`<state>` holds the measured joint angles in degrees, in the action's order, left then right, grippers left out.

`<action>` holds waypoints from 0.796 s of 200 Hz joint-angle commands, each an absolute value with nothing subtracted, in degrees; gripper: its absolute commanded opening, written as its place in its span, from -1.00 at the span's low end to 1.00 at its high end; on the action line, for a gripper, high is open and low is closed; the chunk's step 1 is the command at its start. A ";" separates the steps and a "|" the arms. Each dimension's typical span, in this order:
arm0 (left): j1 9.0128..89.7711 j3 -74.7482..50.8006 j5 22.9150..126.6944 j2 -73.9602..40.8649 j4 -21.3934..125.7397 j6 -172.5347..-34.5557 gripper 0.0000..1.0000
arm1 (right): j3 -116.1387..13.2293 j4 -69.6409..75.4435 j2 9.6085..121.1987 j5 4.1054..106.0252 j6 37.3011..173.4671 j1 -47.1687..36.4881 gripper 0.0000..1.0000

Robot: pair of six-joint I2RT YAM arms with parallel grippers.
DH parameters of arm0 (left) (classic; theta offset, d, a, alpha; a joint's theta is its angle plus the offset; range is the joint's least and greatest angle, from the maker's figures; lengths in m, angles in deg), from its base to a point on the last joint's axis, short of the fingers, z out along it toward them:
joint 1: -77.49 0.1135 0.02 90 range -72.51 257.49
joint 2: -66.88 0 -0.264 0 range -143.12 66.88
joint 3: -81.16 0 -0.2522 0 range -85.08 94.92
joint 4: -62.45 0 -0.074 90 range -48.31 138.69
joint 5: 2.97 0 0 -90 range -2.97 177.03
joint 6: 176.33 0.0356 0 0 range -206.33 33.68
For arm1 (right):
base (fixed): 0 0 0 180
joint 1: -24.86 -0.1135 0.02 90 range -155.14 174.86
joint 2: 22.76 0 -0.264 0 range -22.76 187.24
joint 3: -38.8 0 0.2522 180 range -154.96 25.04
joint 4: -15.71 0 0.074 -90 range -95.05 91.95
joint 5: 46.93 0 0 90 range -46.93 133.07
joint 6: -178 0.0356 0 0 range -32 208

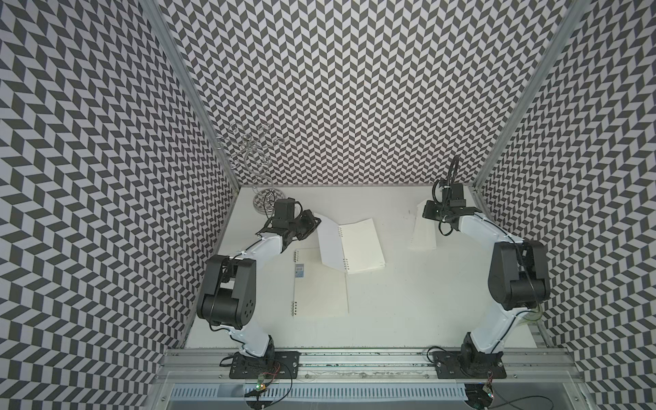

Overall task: Tear off pages from different notebooks
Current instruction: Place the paper at the center of the board.

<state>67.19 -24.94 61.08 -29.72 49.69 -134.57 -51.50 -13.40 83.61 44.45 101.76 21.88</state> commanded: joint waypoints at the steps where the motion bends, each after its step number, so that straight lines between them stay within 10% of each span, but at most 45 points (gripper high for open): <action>1: 65.68 -21.61 62.82 -31.01 48.54 -132.99 -0.98 | -52.23 -16.89 85.03 36.90 103.19 23.59 -1.00; 80: 60.95 -5.75 70.77 -42.60 43.57 -133.27 -1.00 | -42.43 -20.05 78.08 29.29 105.40 32.85 -0.72; 124: 63.22 12.61 81.21 -51.48 33.56 -128.60 -1.00 | -40.44 -20.90 73.47 30.40 104.92 33.04 0.21; 159: 64.50 22.34 86.37 -57.26 26.93 -124.60 -1.00 | -41.34 -22.23 69.97 30.20 104.35 33.04 0.58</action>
<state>63.27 17.51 79.31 -55.27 33.18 -128.89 -40.37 -22.28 73.44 30.97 104.10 33.24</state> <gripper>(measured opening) 0.051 0.755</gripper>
